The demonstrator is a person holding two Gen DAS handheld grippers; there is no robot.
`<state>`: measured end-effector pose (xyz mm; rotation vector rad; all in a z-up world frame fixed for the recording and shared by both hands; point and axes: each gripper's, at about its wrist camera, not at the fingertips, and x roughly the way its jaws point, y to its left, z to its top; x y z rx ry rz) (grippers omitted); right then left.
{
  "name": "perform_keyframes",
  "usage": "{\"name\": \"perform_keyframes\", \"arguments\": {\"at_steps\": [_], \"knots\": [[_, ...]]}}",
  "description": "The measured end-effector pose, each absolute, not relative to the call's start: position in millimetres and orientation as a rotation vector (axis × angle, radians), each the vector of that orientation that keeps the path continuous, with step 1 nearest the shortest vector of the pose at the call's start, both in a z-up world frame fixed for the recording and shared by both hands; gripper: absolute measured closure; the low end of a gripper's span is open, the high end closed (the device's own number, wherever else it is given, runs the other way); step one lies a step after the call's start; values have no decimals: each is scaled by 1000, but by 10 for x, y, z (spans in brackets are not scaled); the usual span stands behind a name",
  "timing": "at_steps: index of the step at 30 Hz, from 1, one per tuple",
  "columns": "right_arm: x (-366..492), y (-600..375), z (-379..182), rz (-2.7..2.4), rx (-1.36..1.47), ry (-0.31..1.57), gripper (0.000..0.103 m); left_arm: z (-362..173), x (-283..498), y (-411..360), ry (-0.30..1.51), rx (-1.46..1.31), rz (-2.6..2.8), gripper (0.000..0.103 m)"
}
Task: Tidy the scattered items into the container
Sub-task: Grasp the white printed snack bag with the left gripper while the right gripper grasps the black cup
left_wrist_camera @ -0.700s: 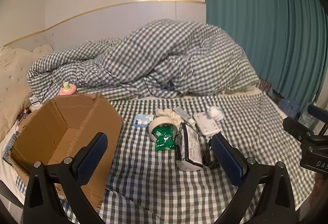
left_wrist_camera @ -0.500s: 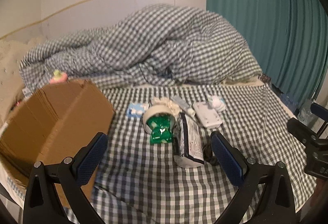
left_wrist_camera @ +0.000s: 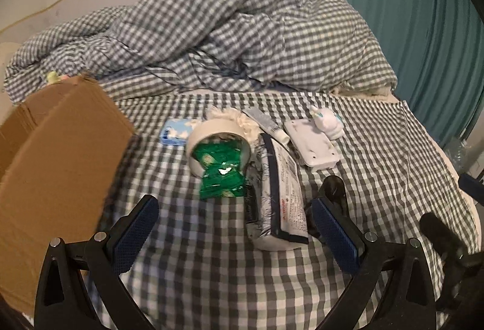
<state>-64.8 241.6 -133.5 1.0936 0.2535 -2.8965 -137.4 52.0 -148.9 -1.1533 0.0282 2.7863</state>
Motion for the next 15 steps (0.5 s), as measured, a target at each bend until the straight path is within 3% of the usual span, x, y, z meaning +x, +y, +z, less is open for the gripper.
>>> {"name": "perform_keyframes", "arguments": {"at_steps": [7, 9, 13, 15], "knots": [[-717, 2453, -1553, -2874, 1135, 255, 0, -1719, -1612, 600, 5, -1222, 2741, 1], [-732, 2457, -1607, -2868, 1153, 258, 0, -1776, -1672, 622, 6, -1240, 2735, 7], [-777, 2471, -1689, -2857, 1177, 236, 0, -1890, -1739, 688, 46, -1285, 2723, 35], [-795, 2464, -1717, -2852, 1184, 227, 0, -1941, -1752, 710, 42, -1295, 2700, 41]]}}
